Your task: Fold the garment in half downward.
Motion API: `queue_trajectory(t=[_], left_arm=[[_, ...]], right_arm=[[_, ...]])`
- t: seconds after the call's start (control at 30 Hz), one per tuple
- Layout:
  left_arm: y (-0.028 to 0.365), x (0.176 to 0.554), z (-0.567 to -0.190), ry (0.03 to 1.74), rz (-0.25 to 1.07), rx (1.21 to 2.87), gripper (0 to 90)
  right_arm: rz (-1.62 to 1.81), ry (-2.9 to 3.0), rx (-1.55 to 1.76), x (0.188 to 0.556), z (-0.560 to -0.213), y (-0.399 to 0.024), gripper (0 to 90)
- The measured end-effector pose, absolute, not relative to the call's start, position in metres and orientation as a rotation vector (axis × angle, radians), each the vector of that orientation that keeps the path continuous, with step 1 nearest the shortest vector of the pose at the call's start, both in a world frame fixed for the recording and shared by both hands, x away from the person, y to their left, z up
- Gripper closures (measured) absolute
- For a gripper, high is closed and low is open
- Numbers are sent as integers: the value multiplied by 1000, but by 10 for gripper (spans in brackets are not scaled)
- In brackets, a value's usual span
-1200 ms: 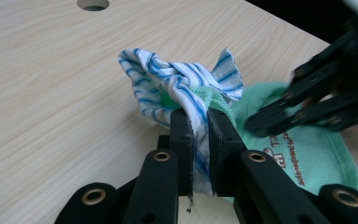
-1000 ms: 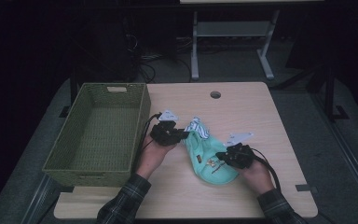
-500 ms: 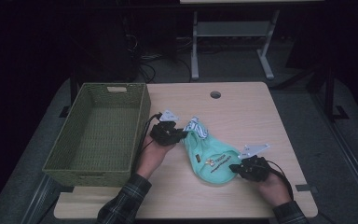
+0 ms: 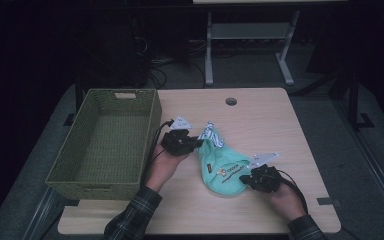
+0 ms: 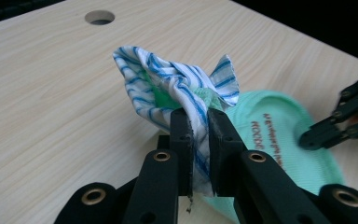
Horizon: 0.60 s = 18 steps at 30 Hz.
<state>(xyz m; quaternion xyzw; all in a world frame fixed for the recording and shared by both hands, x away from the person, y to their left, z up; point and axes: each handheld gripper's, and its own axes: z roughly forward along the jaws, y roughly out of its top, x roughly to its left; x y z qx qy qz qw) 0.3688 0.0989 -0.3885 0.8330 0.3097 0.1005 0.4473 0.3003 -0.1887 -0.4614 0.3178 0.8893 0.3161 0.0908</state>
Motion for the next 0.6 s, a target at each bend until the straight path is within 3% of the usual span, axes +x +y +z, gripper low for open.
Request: queue_trajectory(t=[0.6], left_arm=[[77, 352, -384, 624, 117, 2065, 810]], right_arm=[[938, 2641, 941, 307, -461, -181, 897]])
